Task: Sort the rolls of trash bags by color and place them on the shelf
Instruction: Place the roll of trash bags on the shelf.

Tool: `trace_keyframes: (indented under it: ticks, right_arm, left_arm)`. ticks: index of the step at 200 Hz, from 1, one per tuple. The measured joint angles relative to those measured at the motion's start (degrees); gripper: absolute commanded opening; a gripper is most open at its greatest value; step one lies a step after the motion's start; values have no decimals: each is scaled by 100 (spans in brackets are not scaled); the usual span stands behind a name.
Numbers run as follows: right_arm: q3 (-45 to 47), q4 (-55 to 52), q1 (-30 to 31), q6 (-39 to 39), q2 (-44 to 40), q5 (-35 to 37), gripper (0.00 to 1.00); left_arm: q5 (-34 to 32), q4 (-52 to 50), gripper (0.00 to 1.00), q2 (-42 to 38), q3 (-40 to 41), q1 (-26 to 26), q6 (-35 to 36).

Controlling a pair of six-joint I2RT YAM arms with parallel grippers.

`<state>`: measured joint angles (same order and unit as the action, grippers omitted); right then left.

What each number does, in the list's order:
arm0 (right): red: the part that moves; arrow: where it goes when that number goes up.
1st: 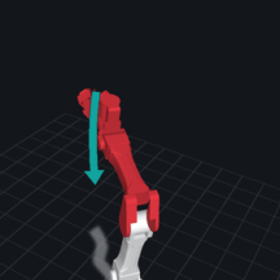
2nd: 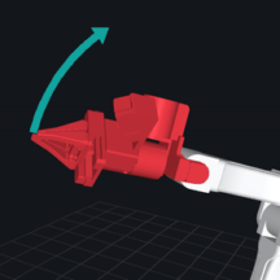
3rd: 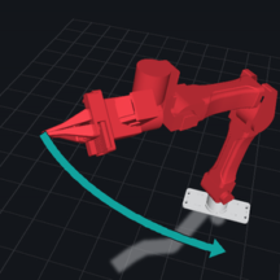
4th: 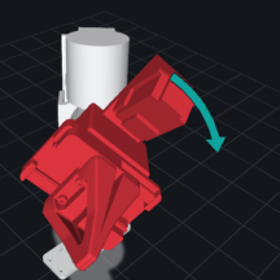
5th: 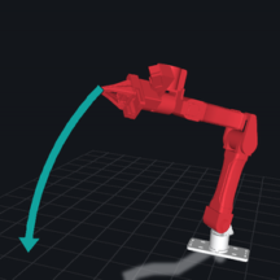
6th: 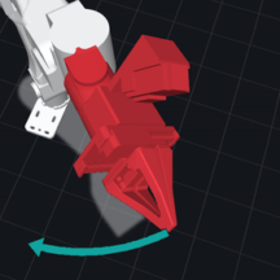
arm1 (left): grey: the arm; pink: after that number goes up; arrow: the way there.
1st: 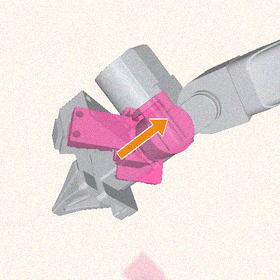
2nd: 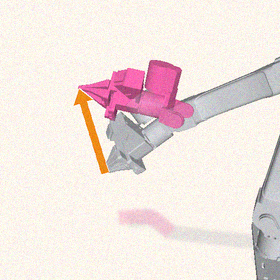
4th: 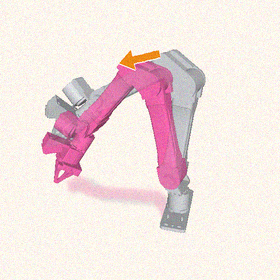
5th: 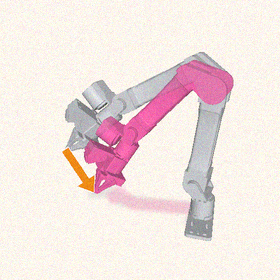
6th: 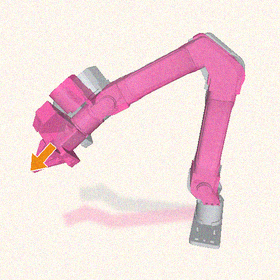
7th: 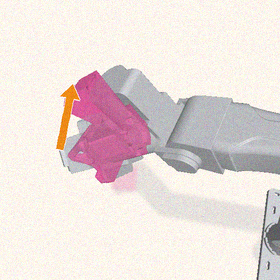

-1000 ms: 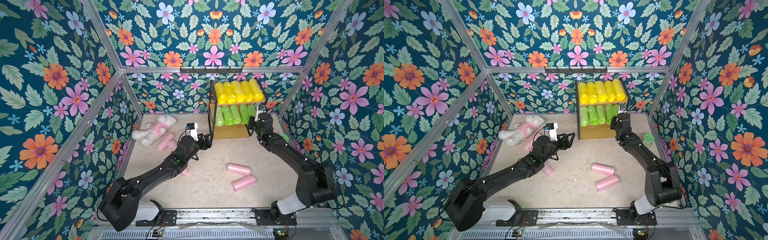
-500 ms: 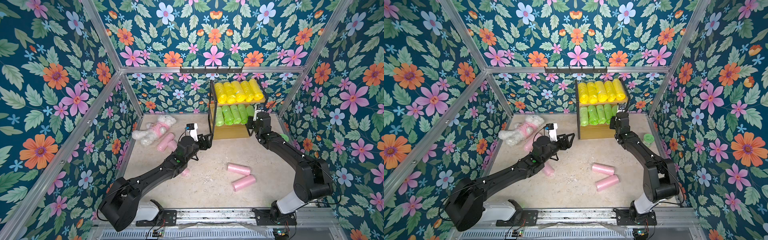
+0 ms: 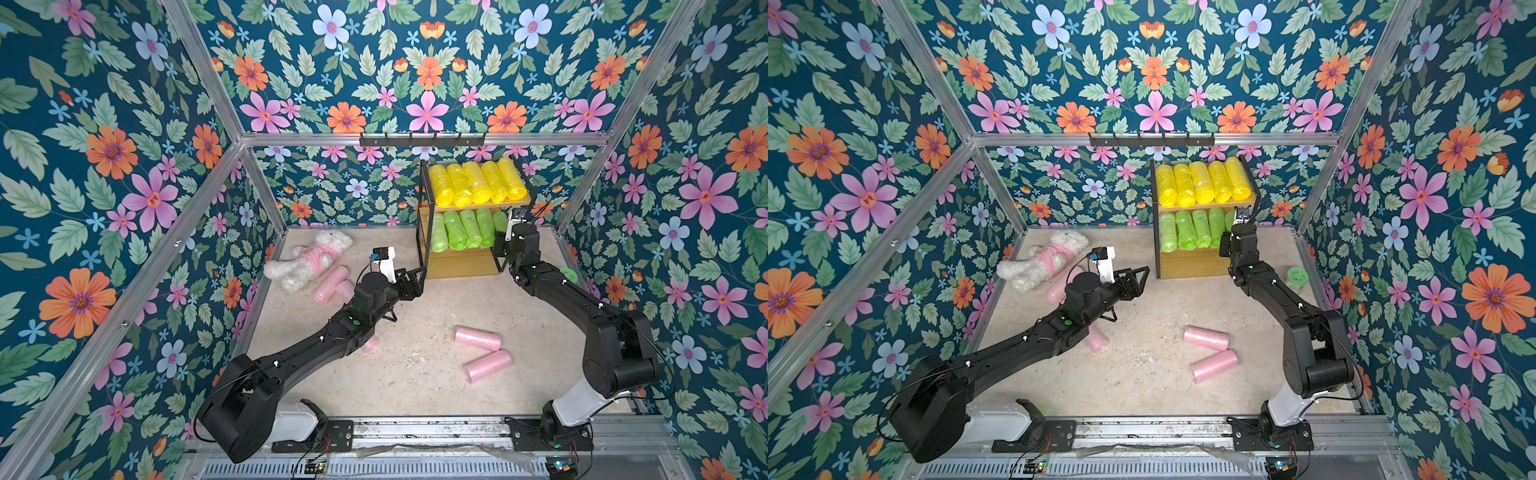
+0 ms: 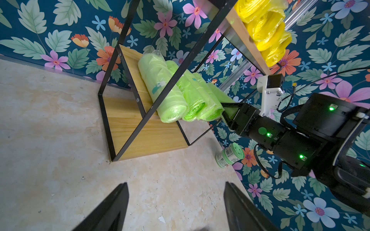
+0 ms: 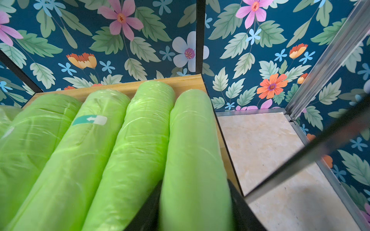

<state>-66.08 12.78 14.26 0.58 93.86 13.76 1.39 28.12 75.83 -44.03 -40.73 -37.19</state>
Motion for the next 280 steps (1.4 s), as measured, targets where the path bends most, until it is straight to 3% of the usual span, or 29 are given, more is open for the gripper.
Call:
trace_keyframes:
  ticks: [72,126,158,181,222,280]
  right_arm:
    - [223,155,-17,4,-94,-2,54]
    - [411,157,-33,-20,-531,-197,69]
    - [673,138,-33,-101,-931,-372,72]
    - [970,118,-66,-214,-1316,-509,70]
    - [1622,186,-323,-535,-1937,-796,56]
    - [1762,420,-511,-896,-1661,-1226,47]
  left_arm:
    - [22,0,80,-4,0,0,-20]
    - [24,0,80,-2,0,0,-20]
    - [63,15,80,44,-7,0,-37]
    - [103,20,80,87,-22,0,-37]
    - [195,17,80,210,-98,0,-28]
    - [378,17,80,341,-140,0,-22]
